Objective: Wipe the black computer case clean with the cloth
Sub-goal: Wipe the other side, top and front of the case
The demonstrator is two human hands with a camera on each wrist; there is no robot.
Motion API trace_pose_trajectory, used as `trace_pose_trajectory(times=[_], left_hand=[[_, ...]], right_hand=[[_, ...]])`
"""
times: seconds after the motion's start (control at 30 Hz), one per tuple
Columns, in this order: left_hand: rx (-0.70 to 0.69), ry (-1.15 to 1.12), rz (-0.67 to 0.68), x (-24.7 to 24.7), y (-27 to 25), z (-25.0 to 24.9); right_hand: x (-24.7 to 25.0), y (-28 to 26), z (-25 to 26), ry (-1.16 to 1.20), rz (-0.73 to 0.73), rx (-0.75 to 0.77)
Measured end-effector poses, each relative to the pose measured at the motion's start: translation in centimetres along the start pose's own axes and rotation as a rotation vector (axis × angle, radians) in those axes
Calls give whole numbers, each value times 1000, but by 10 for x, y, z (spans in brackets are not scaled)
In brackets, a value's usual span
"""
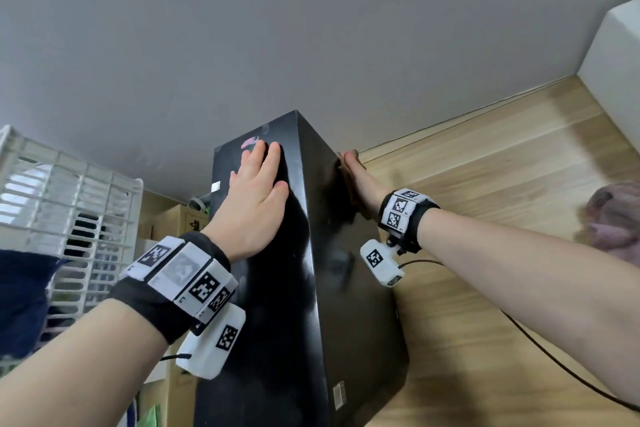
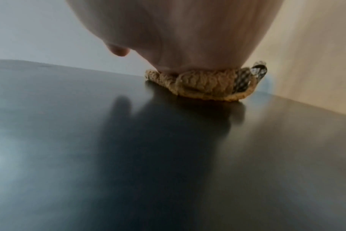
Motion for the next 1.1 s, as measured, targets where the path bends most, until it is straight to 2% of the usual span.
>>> trace_pose_trajectory(times=[0.03, 0.1, 0.23, 0.3, 0.4, 0.53, 0.63, 0.77, 0.9, 1.03, 1.1], left_hand=[[-6, 3, 3, 0, 1, 0], [-23, 22, 4, 0, 1, 0], [-14, 28, -7, 1, 1, 0], [-31, 9, -20, 1, 2, -1], [-16, 16, -23, 0, 2, 1], [-35, 30, -32, 1, 2, -1], [-36, 34, -22, 0, 2, 0], [-46, 32, -21, 0, 4, 2], [-49, 21, -35, 0, 3, 2], [-69, 9, -41, 1, 3, 2], [-60, 13, -37, 1, 3, 3]], right_hand=[[-8, 2, 14, 21, 34, 52], [-25, -21, 62, -115, 116, 202], [-47, -91, 130, -206, 137, 505], [-57, -116, 124, -329, 155, 569], [-62, -142, 85, -387, 155, 577], [-58, -163, 13, -398, 156, 468], [-50, -161, -43, -307, 164, 285], [-30, -131, -99, -53, 110, 19], [-5, -85, -129, -11, 2, -250], [7, -25, -130, 73, -69, -246], [7, -13, -136, 93, -78, -244]])
Point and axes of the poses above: each hand's wrist, its own y-axis towards the middle knuckle, its own x-axis out of the back of the hand, z = x × y, the point moved 9 cm from there along y, towards the middle knuckle, and after that the axes turned 11 degrees about -y, right-handed, at the moved point
